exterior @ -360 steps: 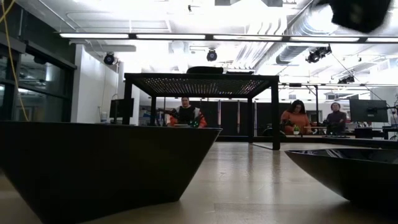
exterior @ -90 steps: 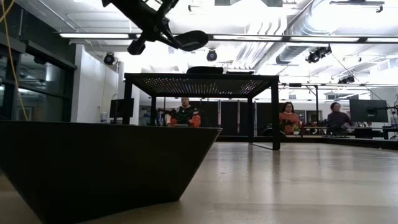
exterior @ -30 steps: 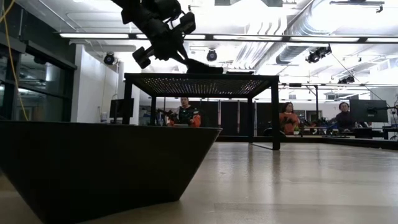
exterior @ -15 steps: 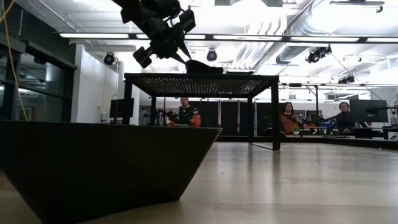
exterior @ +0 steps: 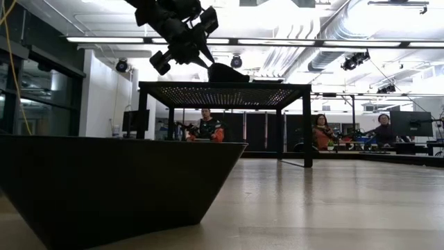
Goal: Pick & Place Mini shaped plates
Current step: Stack the black leaf-shaped plate on top of the other black leaf-shaped plates on the shelf, then stack the black distorted square plate on top of the other black distorted square plates on the shelf
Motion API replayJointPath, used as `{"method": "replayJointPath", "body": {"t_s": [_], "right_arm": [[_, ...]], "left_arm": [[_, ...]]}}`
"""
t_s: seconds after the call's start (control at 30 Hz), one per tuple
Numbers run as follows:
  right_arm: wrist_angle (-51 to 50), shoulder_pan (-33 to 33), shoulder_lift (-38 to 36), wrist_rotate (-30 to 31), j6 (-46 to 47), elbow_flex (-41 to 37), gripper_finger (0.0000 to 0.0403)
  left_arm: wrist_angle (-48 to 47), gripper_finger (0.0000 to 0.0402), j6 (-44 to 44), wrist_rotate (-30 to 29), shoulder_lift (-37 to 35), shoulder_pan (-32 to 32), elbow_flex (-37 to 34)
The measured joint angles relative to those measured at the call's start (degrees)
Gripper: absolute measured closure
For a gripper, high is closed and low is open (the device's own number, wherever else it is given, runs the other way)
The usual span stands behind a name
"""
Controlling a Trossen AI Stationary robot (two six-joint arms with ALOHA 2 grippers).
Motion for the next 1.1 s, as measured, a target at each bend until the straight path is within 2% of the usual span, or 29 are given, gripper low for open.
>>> {"method": "replayJointPath", "body": {"t_s": [0.7, 1.1], "right_arm": [[-0.02, 0.00, -0.04, 0.00, -0.20, 0.00, 0.0170], [-0.04, 0.00, -0.07, 0.00, -0.20, 0.00, 0.0171]], "left_arm": [[0.19, 0.0327, -0.04, 0.94, -0.35, 0.02, 0.00], [4.15, 0.0327, -0.09, 2.41, -0.35, -0.02, 0.00]]}}
